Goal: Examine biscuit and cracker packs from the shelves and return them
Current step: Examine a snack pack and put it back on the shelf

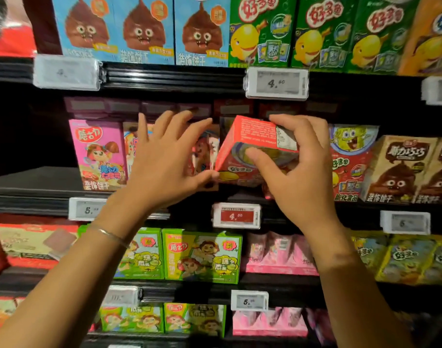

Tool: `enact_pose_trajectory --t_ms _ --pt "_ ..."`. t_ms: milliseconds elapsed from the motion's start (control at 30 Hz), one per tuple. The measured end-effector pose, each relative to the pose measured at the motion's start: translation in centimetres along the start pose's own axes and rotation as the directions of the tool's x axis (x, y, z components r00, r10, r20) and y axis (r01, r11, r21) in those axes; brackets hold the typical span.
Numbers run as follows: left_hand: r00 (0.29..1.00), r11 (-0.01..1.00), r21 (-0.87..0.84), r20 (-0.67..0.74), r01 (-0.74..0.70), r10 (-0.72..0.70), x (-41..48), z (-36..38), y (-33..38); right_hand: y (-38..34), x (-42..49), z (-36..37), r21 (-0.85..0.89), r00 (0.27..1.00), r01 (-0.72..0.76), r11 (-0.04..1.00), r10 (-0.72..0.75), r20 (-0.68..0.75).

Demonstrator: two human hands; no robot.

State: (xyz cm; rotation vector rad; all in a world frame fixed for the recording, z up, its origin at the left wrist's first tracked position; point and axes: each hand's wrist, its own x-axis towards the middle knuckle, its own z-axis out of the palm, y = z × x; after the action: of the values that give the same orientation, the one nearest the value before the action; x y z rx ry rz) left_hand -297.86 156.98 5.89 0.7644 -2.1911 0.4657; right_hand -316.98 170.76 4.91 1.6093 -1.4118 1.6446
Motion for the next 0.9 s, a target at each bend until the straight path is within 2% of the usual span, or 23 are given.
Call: enact_pose_trajectory --t_ms 133,400,733,900 --pt "0.993 0.987 0.159 0.106 0.027 -0.044 0.9 0.4 -0.7 0.2 0.6 1.0 -0.081 0.999 -0.035 0.996 0.035 -0.007" --pt "0.998 0.974 0.221 0.039 0.049 -0.059 2.3 0.6 -0.9 0.0 1.0 1.4 -0.128 0.998 -0.041 0.991 0.033 -0.062" --pt "0.999 0.990 0.134 0.002 0.052 -0.053 1.5 0.4 -1.7 -0.5 1.2 2.5 -0.208 0.995 -0.099 0.973 0.096 -0.026" --pt "0.999 0.996 0.081 -0.024 0.040 -0.038 1.2 0.3 -1.9 -0.5 1.2 4.2 -0.471 0.997 -0.071 0.879 0.048 -0.061"
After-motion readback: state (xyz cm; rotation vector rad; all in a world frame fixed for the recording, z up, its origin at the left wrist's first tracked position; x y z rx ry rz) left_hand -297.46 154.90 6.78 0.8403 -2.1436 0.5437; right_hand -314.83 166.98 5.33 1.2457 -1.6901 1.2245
